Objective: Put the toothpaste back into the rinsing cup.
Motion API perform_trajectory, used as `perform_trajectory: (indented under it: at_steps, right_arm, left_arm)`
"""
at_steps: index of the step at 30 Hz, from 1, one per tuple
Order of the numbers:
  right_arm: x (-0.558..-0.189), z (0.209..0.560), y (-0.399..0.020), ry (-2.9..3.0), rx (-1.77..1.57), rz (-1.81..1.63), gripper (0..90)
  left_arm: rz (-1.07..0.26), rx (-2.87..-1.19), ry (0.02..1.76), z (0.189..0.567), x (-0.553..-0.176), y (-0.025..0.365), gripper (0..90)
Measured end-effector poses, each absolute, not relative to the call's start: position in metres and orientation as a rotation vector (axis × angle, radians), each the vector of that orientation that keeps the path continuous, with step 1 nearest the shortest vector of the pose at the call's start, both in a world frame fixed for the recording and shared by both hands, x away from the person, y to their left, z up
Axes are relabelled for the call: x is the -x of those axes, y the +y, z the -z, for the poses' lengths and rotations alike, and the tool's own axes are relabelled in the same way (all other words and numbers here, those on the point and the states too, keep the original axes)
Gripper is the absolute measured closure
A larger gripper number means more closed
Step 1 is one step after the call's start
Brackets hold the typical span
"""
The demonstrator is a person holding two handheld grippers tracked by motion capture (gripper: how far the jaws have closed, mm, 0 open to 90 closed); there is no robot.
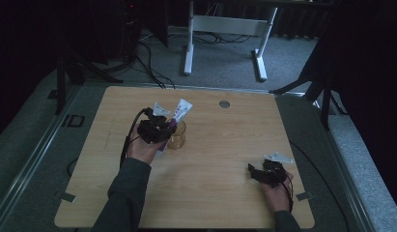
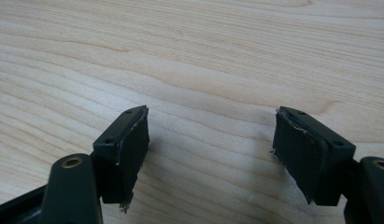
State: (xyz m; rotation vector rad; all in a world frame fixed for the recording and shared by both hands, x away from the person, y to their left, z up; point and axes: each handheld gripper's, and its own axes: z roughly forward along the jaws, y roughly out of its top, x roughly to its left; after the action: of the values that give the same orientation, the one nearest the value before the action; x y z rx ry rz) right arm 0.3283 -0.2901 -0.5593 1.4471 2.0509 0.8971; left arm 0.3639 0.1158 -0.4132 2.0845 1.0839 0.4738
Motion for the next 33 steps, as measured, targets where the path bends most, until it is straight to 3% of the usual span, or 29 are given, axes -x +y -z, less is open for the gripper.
perform_trajectory:
  at_steps: [33]
  right_arm:
    - [-0.3283, 0.5593, -0.2901, 2.051, -1.447, -0.897, 26.9]
  left_arm:
    - [-0.564, -1.998, 1.063, 0.4160, -0.3664, 0.1179, 73.0]
